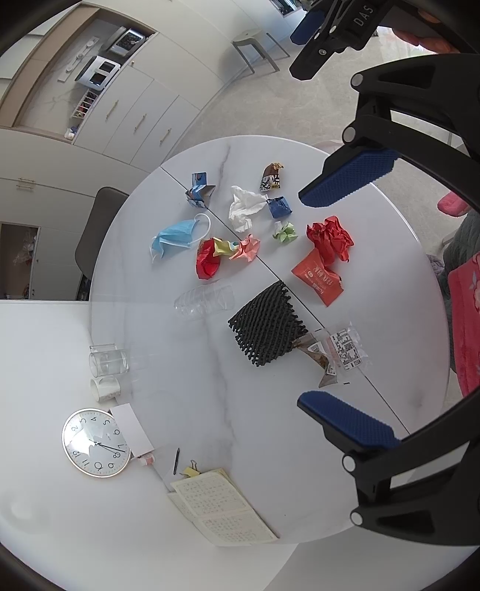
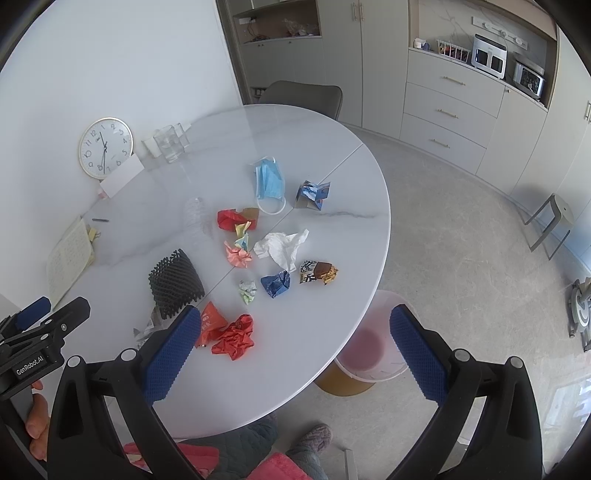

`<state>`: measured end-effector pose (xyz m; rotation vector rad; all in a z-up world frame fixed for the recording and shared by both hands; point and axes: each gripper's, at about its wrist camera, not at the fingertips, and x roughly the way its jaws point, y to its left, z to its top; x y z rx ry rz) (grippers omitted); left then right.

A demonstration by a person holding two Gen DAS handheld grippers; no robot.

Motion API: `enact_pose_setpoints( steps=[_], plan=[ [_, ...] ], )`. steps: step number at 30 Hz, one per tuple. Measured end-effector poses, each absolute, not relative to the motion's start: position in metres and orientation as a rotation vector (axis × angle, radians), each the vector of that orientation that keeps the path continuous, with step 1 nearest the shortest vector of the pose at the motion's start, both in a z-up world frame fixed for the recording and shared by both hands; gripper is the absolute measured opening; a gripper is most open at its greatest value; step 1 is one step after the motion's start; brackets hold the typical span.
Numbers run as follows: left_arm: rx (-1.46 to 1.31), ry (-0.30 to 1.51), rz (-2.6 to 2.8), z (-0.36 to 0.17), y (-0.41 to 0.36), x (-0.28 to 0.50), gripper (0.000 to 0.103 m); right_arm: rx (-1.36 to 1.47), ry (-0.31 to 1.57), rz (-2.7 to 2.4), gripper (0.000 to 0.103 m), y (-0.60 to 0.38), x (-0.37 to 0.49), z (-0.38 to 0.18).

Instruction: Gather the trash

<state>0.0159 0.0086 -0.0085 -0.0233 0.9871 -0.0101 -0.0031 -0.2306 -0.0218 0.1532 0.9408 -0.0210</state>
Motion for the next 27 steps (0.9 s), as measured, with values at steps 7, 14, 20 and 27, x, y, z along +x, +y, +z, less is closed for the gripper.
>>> enact_pose_setpoints(
  steps=[7, 14, 20, 27],
  plan=[
    [-0.021, 0.99, -0.006, -0.0101, 0.0084, 0.0191, 0.095, 0.153, 0.943, -0.02, 0.101, -0.2317, -0.0017, -0.0214],
    [-0.025, 0.995, -0.004, -0.0113, 0.0107, 0.0203, 0.095, 0.146, 0.949, -0.018, 0.101, -0.2319, 0.0024, -0.0216],
    [-0.026, 0.997, -0.001, -0.0121, 0.012, 0.0212, 0.095, 0.14, 0.953, -0.019, 0.101, -0.2307, 0.0038, -0.0208],
    [-0.026, 1.0, -0.001, -0.012, 0.0123, 0.0221, 0.095, 0.142, 0.954, -0.021, 0.101, -0.231, 0.0045, -0.0204]
  ],
)
